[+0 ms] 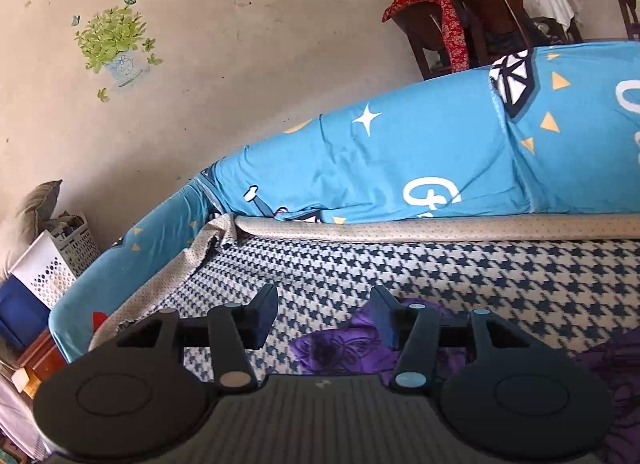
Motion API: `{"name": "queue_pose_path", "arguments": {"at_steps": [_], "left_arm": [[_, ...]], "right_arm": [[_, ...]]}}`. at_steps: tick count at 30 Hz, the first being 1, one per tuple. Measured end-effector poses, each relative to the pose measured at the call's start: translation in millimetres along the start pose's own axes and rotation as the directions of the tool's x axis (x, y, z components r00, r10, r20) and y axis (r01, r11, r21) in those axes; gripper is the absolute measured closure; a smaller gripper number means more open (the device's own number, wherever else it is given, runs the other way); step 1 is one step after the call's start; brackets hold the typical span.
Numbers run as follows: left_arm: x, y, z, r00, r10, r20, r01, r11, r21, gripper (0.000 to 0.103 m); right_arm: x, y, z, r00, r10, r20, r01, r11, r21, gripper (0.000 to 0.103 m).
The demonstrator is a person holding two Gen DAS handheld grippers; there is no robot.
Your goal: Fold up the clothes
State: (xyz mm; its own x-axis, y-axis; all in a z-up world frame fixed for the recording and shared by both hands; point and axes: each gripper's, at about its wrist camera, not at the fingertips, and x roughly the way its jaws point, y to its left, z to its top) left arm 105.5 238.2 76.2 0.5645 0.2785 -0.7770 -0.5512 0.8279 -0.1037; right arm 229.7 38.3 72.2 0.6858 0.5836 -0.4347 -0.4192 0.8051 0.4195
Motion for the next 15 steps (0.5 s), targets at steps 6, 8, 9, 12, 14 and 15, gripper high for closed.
{"name": "queue_pose_path", "arguments": {"at_steps": [6, 8, 9, 12, 14, 15], "left_arm": [[-3, -10, -4, 1.000, -0.021, -0.001, 0.021, 1.000, 0.019, 0.000], [-3, -14, -6, 1.000, -0.026, -0.008, 0.026, 0.999, 0.023, 0.000], [-3, -17, -8, 0.999, -0.030, -0.013, 0.031, 0.999, 0.023, 0.000], [-3, -26, -11, 0.999, -0.040, -0.022, 0.041, 0.999, 0.032, 0.000], [-4, -33, -14, 0.999, -0.044, -0.024, 0.045, 0.998, 0.045, 0.000], [-5, -36, -15, 0.999, -0.048, -0.024, 0.049, 0.997, 0.052, 0.000]], "right_arm": [[-34, -48, 4, 0.990, -0.144, 0.003, 0.144, 0.989, -0.036, 0.051], [-45, -67, 5, 0.982, -0.191, 0.002, 0.191, 0.981, -0.046, 0.051], [-51, -77, 6, 0.977, -0.214, 0.002, 0.214, 0.976, -0.051, 0.051], [-65, -106, 6, 0.959, -0.283, -0.010, 0.282, 0.958, -0.058, 0.051], [-71, -122, 4, 0.948, -0.317, -0.021, 0.316, 0.947, -0.060, 0.051], [-73, -129, 3, 0.943, -0.333, -0.030, 0.330, 0.942, -0.061, 0.051]]}}
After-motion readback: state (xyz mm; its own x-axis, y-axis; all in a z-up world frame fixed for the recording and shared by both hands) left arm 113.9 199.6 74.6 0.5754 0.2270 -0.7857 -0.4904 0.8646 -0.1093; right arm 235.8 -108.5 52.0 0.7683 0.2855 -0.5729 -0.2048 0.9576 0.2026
